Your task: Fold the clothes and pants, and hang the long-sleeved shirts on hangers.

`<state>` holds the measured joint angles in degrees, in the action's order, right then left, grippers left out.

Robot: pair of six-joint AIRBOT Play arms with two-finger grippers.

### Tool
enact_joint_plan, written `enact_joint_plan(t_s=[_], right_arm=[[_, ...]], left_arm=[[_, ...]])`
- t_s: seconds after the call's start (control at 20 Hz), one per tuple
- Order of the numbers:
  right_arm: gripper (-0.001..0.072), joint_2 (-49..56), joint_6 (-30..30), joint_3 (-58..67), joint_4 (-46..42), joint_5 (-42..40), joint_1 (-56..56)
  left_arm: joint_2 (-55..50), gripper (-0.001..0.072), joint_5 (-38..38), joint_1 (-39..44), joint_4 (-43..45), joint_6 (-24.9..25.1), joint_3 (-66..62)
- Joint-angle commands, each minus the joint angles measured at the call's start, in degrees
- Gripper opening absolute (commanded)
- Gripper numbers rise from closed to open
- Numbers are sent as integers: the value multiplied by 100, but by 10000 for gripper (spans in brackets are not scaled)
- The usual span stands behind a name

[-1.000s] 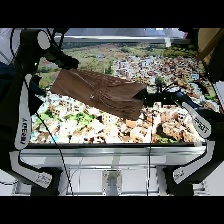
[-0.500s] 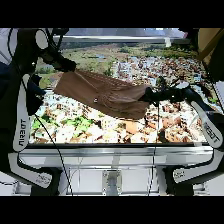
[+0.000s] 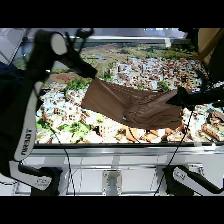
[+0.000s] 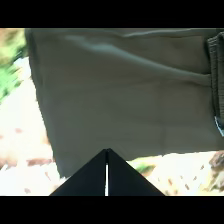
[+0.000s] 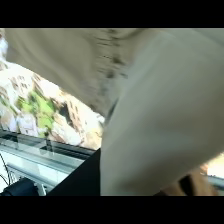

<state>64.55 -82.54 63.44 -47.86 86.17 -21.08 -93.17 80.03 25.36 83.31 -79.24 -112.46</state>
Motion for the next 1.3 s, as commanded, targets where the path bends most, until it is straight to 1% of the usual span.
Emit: enact_joint_plan(t_s=[0.0,0.15,0.3,0.4,0.55,0.65,0.75,0.85,0.9,1.0,1.1,1.2,1.25], right_arm=[[29,-354,-210,107,24,87,98],[29,-249,-407,111,-2,-291,431],[29,-181,-555,111,9,-374,586],[29,-184,-669,111,122,-372,601],[29,-184,-693,111,693,-535,612],[29,-181,-695,111,1075,-756,612],[29,-184,-697,111,1440,-918,664],[29,-181,-697,111,1604,-1143,931],[29,-173,-697,111,1596,-1305,1130],[29,-96,-697,111,1589,-1628,1532],[29,17,-699,114,1591,-2094,1906],[29,201,-699,173,1589,-2544,2293],[29,348,-699,249,1587,-2761,2505]], left_arm=[[-892,15,-984,673,-636,175,269],[-1871,15,-1519,1086,-1158,175,269],[-2339,14,-1947,1362,-1307,175,267],[-2472,14,-2063,1429,-1311,173,264],[-2570,14,-2238,1469,-1394,175,264],[-2583,14,-2369,1486,-1633,181,264],[-2583,14,-2549,1508,-1967,404,264],[-2581,14,-2581,1510,-2243,588,264],[-2570,14,-2490,1502,-2229,603,262],[-2433,14,-1919,1307,-1989,601,262],[-2133,14,-1058,929,-1296,599,262],[-1703,15,-243,380,-520,599,264],[-1480,15,55,94,-323,601,264]])
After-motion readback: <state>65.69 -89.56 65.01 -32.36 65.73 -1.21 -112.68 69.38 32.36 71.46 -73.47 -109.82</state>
